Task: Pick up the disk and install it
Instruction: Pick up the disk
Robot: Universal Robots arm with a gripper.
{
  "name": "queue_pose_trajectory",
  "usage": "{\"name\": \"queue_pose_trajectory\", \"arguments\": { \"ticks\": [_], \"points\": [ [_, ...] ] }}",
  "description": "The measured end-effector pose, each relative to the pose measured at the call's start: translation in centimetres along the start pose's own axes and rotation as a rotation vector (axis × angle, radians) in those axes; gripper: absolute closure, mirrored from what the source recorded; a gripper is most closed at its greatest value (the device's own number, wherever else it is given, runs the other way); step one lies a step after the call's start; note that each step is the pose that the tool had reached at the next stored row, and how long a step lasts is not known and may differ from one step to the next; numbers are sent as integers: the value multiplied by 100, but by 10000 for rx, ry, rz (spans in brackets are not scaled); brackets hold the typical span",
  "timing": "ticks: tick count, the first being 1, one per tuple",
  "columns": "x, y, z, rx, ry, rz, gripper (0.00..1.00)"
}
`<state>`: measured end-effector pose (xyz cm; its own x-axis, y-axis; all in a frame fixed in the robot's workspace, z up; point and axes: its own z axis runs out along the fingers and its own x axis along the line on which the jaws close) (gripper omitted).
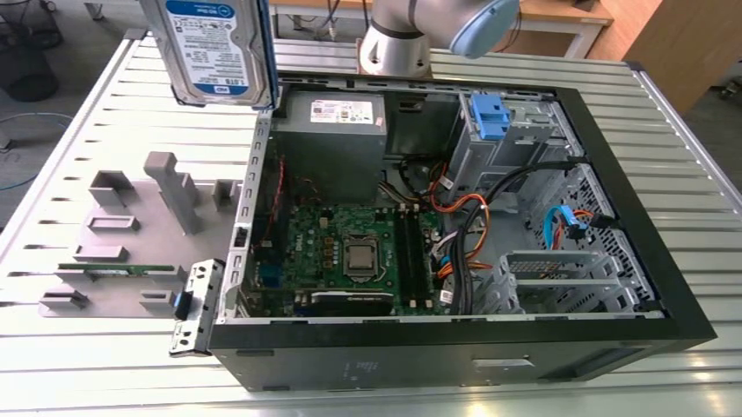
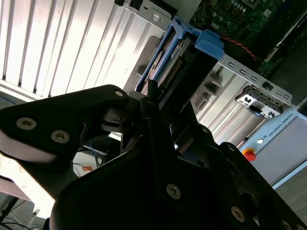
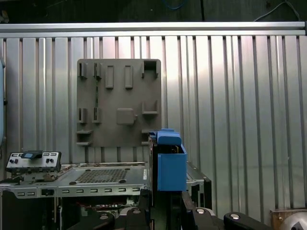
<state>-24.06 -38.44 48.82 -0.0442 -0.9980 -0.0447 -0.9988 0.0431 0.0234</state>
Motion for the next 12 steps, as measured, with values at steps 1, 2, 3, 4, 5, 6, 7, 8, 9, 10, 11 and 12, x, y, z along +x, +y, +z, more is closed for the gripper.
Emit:
{"name": "queue_pose_trajectory", "arguments": {
  "ticks": [1,2,3,4,5,6,7,8,9,10,11,12],
  "points": [
    [-1,-24,-1,-1,0,0,65],
    [-2,-49,-1,-1,0,-1,65],
    [-3,-72,-2,-1,0,-1,65],
    [-4,-97,-2,-1,1,0,65],
    [-5,-118,-3,-2,1,-1,65],
    [-6,-136,-4,-2,1,0,65],
    [-7,-155,-4,-2,1,0,65],
    [-8,-174,-4,-1,0,0,65],
    [-9,-196,-5,-1,0,0,65],
    [-10,-218,-5,-1,1,0,65],
    [-11,-242,-5,-1,0,-1,65],
    [-12,-264,-6,-1,0,-1,65]
  ]
}}
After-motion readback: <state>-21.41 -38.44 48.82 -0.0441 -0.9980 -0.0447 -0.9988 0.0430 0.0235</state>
